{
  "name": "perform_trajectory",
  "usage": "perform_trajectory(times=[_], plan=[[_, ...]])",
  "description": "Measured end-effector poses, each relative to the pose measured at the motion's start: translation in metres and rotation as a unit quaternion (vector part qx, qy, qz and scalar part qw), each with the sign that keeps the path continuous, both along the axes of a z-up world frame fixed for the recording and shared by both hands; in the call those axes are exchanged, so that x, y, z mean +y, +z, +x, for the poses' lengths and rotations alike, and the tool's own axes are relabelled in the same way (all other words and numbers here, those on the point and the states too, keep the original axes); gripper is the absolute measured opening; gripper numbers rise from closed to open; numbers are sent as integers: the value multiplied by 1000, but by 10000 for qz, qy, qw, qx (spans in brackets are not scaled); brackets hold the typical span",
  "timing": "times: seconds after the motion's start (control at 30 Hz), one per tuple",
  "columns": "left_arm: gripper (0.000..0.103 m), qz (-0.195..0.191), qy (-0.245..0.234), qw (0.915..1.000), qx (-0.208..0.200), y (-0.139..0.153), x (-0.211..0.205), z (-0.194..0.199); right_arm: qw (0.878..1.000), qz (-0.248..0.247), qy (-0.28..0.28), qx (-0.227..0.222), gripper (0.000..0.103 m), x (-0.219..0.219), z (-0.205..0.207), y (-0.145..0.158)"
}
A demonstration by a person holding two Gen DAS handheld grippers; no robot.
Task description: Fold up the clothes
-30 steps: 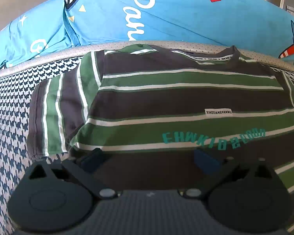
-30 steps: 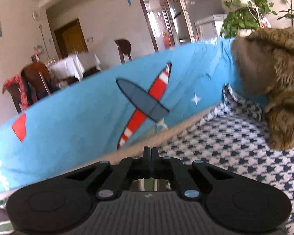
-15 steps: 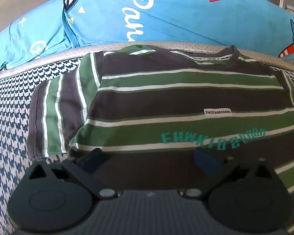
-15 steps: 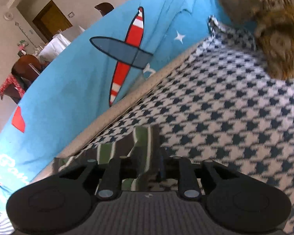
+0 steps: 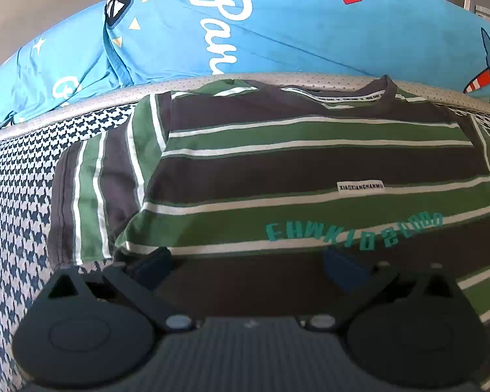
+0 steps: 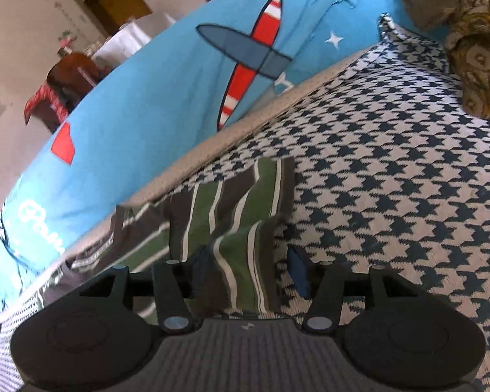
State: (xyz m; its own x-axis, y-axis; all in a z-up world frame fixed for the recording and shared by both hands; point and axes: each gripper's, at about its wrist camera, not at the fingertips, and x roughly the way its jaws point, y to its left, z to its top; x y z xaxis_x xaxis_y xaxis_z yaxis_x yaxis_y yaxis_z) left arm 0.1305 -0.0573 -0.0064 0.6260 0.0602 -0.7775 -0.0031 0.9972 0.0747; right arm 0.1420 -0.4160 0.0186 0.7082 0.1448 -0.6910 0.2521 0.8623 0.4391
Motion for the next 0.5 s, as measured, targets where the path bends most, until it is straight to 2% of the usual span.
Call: perform_trajectory(times=[0.07, 0.13, 0.2, 0.3, 0.4, 0.5], plan=[[103, -23, 6, 10000, 10, 0, 1, 0, 10000, -23, 65, -15, 45, 3, 1, -4], [103, -40, 12, 10000, 14, -1, 1, 1, 9999, -67, 138, -47, 9, 6, 0, -3], [103, -33, 14, 10000, 8, -1, 1, 1, 9995, -174, 151, -196, 8, 11, -5, 7], [103, 8, 5, 10000, -13, -1, -1, 0, 9974, -629, 83, -334, 7, 19, -14, 26], [103, 20, -1, 10000, -22, -1, -1, 0, 9952, -975, -111, -62, 6, 19, -15, 27], [103, 11, 3, 10000, -16, -1, 0, 1, 9918, -1192, -290, 356, 6, 13, -12, 17]])
